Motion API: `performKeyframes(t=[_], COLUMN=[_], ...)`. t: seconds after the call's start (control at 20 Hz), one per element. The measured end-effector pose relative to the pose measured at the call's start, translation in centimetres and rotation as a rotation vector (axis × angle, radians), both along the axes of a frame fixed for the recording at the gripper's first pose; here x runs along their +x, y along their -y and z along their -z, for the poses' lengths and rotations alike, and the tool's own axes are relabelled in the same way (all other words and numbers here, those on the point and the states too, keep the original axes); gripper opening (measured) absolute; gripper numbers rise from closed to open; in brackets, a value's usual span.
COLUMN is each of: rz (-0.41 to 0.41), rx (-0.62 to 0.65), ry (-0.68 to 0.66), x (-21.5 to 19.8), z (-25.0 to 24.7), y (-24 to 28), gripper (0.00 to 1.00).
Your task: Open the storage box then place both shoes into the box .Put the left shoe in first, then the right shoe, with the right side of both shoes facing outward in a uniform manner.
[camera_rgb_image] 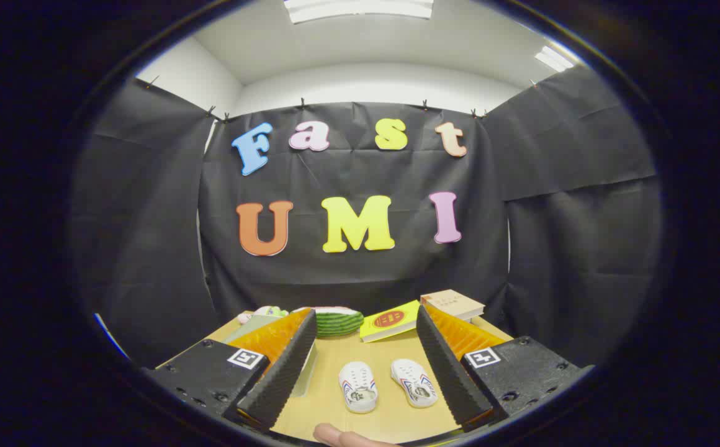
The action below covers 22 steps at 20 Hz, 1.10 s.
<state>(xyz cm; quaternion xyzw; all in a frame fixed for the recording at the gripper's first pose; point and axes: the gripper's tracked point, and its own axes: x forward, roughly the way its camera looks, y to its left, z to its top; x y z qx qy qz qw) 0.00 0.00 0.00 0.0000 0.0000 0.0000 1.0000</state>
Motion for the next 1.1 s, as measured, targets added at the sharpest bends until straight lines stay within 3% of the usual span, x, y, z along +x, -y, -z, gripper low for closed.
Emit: performKeyframes(t=[0.6, 0.85, 1.1], rz=[-0.028, -0.059, -0.110], rx=[-0.017, 0.004, 0.079], ry=[-0.024, -0.135, -0.281], x=[1.6, 6.5, 13.9], z=[0.5, 4.3, 9.0], y=[-1.1, -1.4, -1.6], gripper=[1.00, 1.00, 1.00])
